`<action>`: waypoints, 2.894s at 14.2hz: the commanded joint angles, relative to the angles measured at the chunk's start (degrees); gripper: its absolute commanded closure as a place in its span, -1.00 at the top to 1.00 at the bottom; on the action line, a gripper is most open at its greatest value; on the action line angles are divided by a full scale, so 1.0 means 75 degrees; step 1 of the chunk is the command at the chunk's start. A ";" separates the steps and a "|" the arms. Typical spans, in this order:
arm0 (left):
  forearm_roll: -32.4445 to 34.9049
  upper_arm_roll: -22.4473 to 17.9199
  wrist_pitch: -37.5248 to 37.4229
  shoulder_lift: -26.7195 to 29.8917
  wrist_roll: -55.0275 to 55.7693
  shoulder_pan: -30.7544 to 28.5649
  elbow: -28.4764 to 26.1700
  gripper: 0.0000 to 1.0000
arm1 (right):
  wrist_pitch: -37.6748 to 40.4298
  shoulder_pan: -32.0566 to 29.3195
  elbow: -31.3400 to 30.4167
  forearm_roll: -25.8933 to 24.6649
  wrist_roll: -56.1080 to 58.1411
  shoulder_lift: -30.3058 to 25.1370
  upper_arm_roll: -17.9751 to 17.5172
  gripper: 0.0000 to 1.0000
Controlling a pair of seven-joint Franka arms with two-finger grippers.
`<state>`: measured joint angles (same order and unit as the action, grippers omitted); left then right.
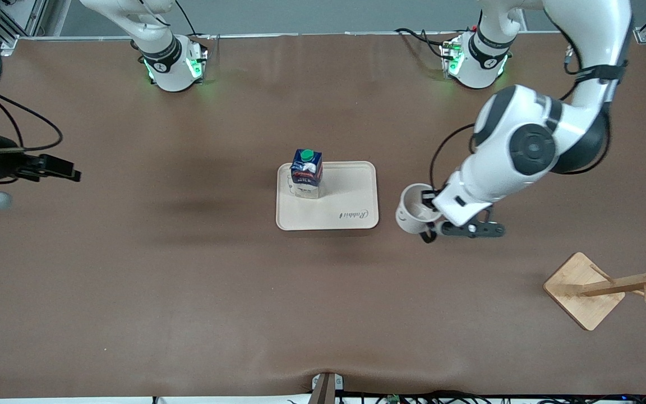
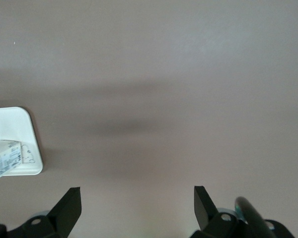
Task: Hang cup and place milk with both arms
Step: 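Carry the mug toward the wooden stand while the right gripper grasps the milk, then hang the mug handle on a stand peg while the right gripper carries milk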
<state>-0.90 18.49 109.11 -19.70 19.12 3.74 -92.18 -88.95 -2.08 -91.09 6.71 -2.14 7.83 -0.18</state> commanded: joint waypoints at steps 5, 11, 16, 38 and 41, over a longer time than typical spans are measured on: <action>0.0213 0.0031 -0.0192 0.0260 -0.1143 -0.1060 0.0266 -1.00 | -0.0558 0.2968 -0.0206 0.0628 -0.4386 0.0114 -0.0011 1.00; 0.0812 0.0007 -0.0180 0.0155 -0.2277 -0.1798 0.0723 -1.00 | -0.2659 0.5279 -0.0253 0.0257 -0.6757 0.1497 0.0024 1.00; 0.0824 -0.0122 -0.0192 0.0107 -0.3496 -0.2255 0.1005 -1.00 | -0.3268 0.5643 -0.0312 0.0125 -0.7379 0.1803 0.0024 1.00; 0.0789 -0.0145 -0.1083 0.0061 -0.7646 -0.3943 0.1474 -1.00 | -0.1585 0.5857 0.0905 -0.0859 -0.8751 0.2401 0.0047 -1.00; 0.0777 -0.0145 -0.0943 0.0014 -0.7694 -0.4049 0.1497 -1.00 | -0.1137 0.5155 0.0907 -0.0871 -0.8122 0.1946 0.0059 -1.00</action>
<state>4.19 16.98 101.74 -19.29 -37.52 -26.04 -81.81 -99.46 40.47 -84.08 1.02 -66.35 25.15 0.97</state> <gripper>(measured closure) 0.938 0.366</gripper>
